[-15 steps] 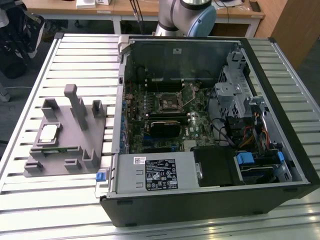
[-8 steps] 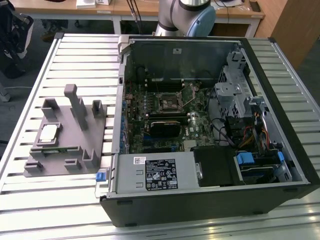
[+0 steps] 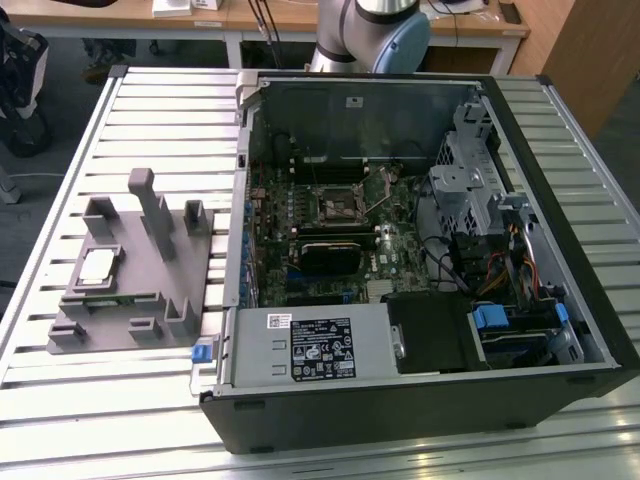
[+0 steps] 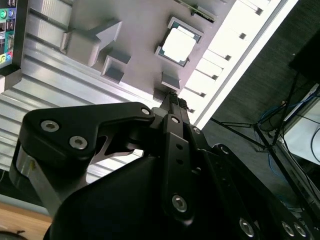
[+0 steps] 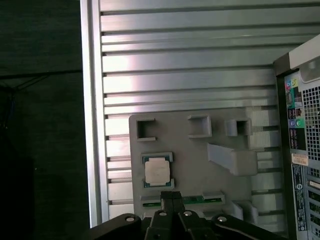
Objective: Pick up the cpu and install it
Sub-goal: 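Reach for the cpu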
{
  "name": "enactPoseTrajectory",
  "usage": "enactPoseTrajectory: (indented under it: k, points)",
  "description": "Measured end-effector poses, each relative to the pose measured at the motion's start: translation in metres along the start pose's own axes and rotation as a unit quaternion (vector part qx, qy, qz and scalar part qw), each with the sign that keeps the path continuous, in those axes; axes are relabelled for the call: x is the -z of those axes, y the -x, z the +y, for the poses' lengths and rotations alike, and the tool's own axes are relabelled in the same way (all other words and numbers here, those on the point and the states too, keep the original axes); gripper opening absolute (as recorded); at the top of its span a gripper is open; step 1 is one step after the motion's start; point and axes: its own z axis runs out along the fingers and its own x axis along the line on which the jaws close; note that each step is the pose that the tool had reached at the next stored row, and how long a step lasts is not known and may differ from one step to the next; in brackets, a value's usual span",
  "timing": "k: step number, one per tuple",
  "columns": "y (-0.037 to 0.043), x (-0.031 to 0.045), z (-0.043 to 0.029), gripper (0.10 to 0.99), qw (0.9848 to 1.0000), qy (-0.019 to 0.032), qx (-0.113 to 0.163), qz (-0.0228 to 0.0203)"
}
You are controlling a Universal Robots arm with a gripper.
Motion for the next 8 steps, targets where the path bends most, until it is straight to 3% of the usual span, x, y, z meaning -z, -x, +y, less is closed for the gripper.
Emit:
enactPoseTrajectory:
  k: [8]
  points:
    - [-0.0119,-0.0007,-0.0010,0.106,1.0000,0.0000,0.000,0.0006]
